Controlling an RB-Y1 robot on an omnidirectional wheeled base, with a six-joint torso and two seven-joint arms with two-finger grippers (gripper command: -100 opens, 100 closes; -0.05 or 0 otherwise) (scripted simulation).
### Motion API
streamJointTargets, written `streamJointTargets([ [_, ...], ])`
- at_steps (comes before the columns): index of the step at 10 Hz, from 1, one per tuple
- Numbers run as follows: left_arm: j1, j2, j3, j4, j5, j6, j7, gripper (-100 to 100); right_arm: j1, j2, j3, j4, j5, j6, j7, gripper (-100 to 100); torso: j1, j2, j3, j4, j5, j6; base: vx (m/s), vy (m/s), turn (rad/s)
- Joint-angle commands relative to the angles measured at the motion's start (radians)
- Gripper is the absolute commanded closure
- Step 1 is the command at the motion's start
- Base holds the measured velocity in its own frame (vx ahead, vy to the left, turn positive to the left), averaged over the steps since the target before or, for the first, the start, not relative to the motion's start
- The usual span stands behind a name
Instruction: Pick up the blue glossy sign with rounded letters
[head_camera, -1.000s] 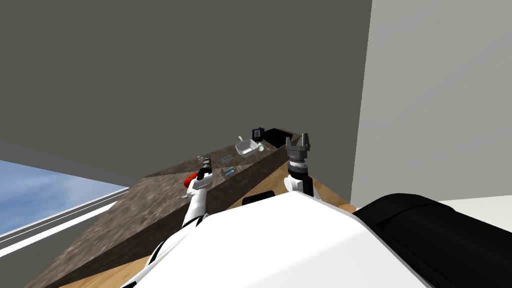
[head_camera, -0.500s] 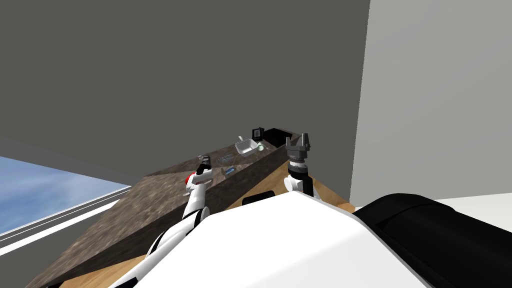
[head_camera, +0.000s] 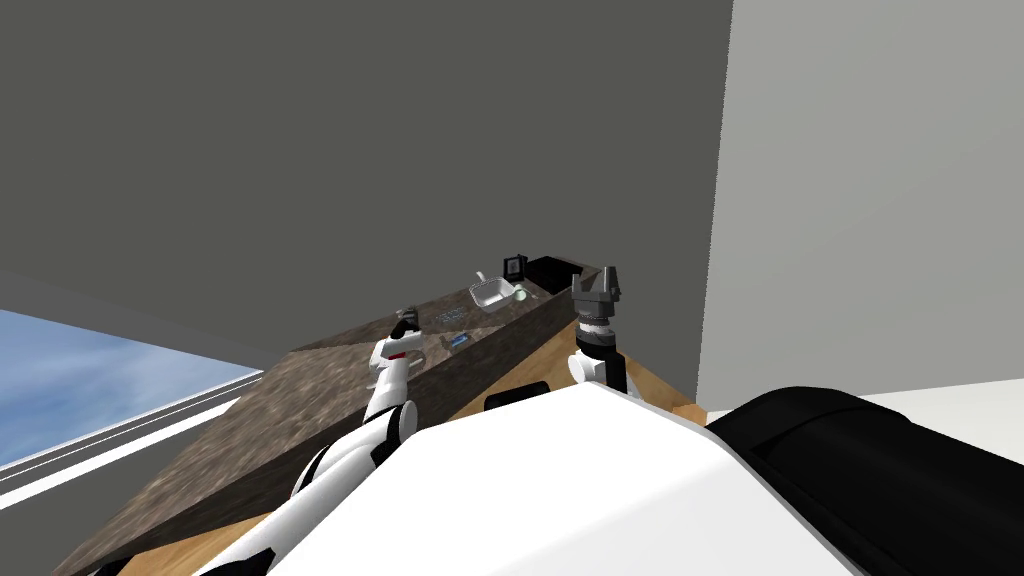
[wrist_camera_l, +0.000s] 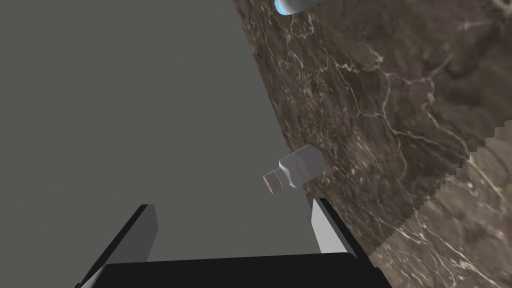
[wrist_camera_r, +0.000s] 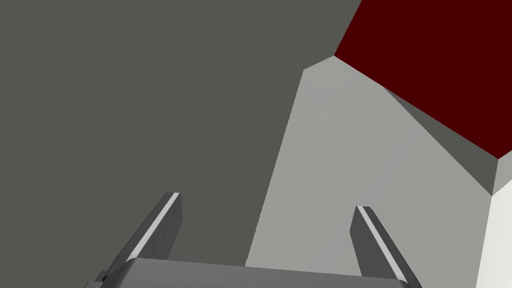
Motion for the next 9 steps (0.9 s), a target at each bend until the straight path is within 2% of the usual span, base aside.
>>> streamJointTargets([
  [1,-0.018,0.008,0.003,0.016,-0.007,0.042,0.007,-100,0.000,0.000,0.000,0.000,0.000,0.000,0.000,0,0.000,0.000,0.000,0.000,0.000,0.000,-0.012,-0.012,-0.007],
  [2,-0.052,0.023,0.009,0.044,-0.021,0.075,0.019,-100,0.000,0.000,0.000,0.000,0.000,0.000,0.000,0,0.000,0.000,0.000,0.000,0.000,0.000,-0.012,-0.020,-0.016],
  [3,-0.052,0.023,0.009,0.044,-0.021,0.100,0.019,-100,0.000,0.000,0.000,0.000,0.000,0.000,0.000,0,-0.001,0.000,0.000,0.000,0.000,0.000,-0.008,-0.018,-0.010],
  [4,-0.087,0.038,0.016,0.073,-0.036,0.129,0.029,-100,0.000,0.000,0.000,0.000,0.000,0.000,0.000,0,0.000,0.000,0.000,0.000,0.000,0.000,-0.009,-0.023,-0.023],
  [5,-0.087,0.038,0.016,0.073,-0.036,0.158,0.029,-100,0.000,0.000,0.000,0.000,0.000,0.000,0.000,0,-0.001,-0.001,0.000,0.000,0.000,0.000,-0.005,-0.019,-0.011],
  [6,-0.121,0.052,0.024,0.104,-0.050,0.188,0.039,-100,0.000,0.000,0.000,0.000,0.000,0.000,0.000,0,-0.001,-0.001,0.000,0.000,0.000,0.000,-0.002,-0.019,-0.026],
  [7,-0.121,0.052,0.024,0.104,-0.050,0.220,0.039,-100,0.000,0.000,0.000,0.000,0.000,0.000,0.000,0,-0.001,-0.001,-0.001,0.000,0.000,0.000,0.000,-0.018,-0.017],
  [8,-0.155,0.067,0.032,0.135,-0.064,0.248,0.047,-100,0.000,0.000,0.000,0.000,0.000,0.000,0.000,0,0.000,-0.001,-0.001,0.000,0.000,0.000,0.002,-0.033,-0.038],
  [9,-0.155,0.067,0.032,0.135,-0.064,0.275,0.047,-100,0.000,0.000,0.000,0.000,0.000,0.000,0.000,0,-0.001,-0.001,-0.001,0.000,0.000,0.000,0.004,-0.028,-0.016],
])
